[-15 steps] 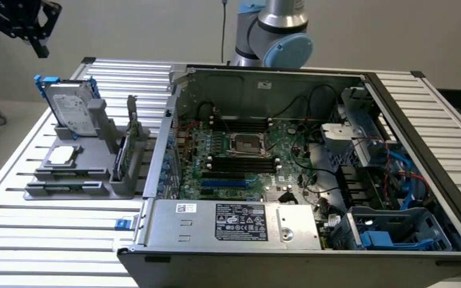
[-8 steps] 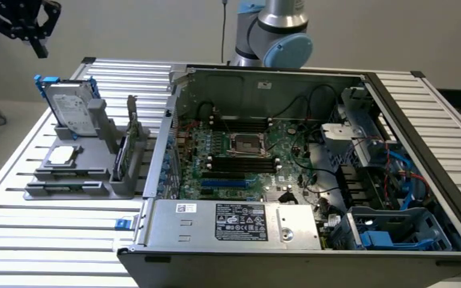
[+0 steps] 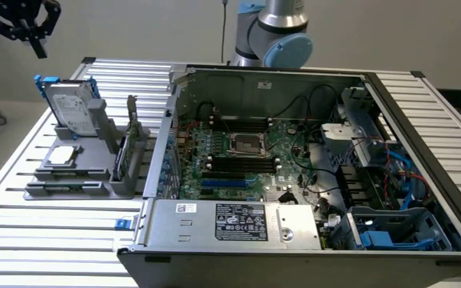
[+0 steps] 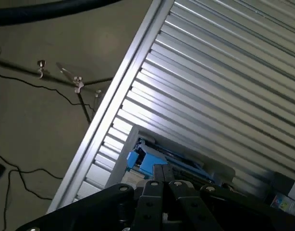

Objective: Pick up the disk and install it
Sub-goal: 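Pick up the disk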

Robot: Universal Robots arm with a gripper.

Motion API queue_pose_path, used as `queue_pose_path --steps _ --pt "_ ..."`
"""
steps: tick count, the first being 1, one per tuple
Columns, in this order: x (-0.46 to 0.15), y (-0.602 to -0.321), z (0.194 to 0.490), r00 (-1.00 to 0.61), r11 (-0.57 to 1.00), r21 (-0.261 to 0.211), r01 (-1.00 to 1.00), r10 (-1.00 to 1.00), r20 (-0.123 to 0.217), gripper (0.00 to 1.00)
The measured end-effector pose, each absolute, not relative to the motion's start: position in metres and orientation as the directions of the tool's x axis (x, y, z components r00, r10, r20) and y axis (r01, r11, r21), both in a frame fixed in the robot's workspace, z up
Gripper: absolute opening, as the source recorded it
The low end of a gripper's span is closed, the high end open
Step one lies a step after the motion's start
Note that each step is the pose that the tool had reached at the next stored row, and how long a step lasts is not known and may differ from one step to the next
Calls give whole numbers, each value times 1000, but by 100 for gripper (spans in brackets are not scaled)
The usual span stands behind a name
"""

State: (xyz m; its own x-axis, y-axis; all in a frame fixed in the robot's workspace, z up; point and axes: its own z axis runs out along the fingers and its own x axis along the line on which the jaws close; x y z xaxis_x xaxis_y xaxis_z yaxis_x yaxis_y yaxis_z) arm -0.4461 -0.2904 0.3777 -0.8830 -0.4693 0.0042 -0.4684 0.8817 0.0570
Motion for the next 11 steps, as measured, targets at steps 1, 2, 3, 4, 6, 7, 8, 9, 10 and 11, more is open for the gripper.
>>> queue_pose_path --steps 1,2,3,4,6,7,8,9,10,11 --pt "-446 -290 378 -874 873 57 -484 -485 4 11" --pt "-446 -290 378 -865 863 57 -501 -502 4 11" --pt "-446 -290 378 -856 854 57 -517 -518 4 11" --pt "-446 -290 378 -846 845 57 -532 -533 4 11" --pt "-446 -290 377 -827 825 57 -562 -563 4 11" --pt "-446 -290 377 -816 815 57 -577 -578 4 11" --pt "-446 -290 377 -806 804 57 -591 -592 4 11" --pt "-446 -290 377 -795 794 57 -606 -607 4 11" --pt "-446 -290 377 -784 783 57 -620 -621 4 11" --pt "-446 -290 377 -772 771 57 -634 -635 4 11"
